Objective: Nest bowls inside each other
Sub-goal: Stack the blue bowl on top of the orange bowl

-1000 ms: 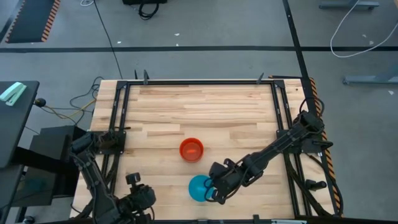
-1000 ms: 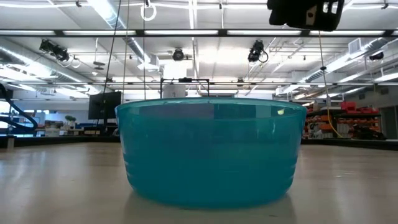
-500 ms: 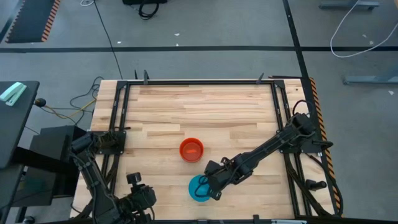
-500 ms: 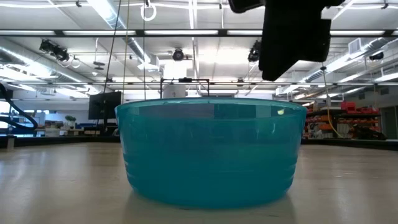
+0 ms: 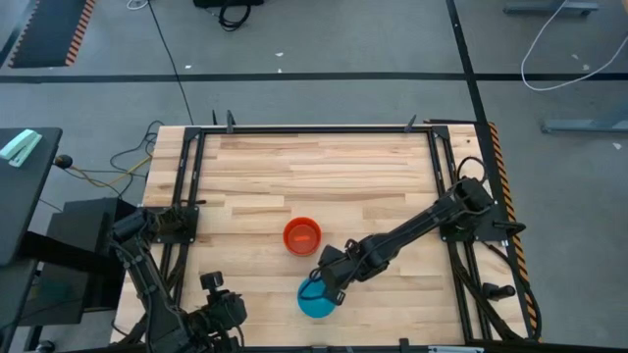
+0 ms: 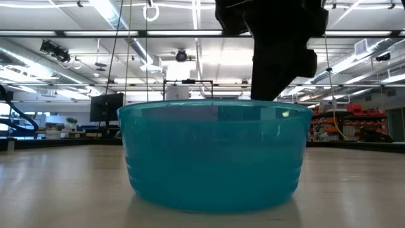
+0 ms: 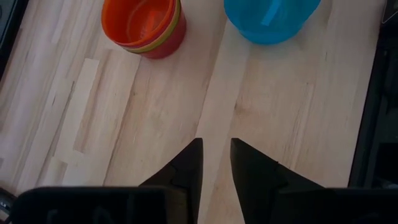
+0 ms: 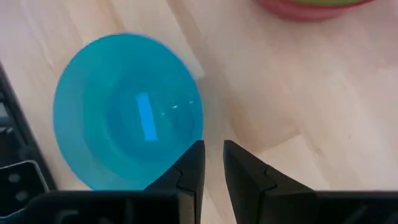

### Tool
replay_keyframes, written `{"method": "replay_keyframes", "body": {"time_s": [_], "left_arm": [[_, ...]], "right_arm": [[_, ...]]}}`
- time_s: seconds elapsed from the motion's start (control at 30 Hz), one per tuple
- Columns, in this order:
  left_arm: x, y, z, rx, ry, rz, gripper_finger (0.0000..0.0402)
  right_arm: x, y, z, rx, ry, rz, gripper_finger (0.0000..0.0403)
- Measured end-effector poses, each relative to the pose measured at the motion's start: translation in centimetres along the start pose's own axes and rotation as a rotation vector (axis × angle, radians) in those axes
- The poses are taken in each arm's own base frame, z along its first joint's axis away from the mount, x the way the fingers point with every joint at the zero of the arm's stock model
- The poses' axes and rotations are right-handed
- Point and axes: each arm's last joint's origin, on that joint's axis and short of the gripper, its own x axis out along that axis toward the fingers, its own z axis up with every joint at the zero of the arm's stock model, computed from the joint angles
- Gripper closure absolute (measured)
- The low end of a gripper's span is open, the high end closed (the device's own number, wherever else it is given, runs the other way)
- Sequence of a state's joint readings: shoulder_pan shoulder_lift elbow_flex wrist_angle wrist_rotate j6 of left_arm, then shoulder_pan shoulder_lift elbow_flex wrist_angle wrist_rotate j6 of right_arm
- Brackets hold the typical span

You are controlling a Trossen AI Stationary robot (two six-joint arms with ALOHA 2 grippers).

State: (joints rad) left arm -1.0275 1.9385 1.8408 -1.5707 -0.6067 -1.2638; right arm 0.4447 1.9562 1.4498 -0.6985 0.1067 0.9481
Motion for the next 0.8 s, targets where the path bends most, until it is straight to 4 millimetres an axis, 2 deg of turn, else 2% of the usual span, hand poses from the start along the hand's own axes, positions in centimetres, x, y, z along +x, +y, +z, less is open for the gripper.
{"method": "replay_keyframes", "body": {"time_s": [0.17,0.8], "left_arm": [[0.0,0.0,0.0,-0.001,0.001,0.001,0.0317],[0.0,0.0,0.0,0.001,0.001,0.001,0.0324]], "right_arm": [[1.6,0.0,-0.4,-0.018,0.047,-0.012,0.0337],[1.6,0.5,-0.1,-0.018,0.019,0.04,0.0337]]}}
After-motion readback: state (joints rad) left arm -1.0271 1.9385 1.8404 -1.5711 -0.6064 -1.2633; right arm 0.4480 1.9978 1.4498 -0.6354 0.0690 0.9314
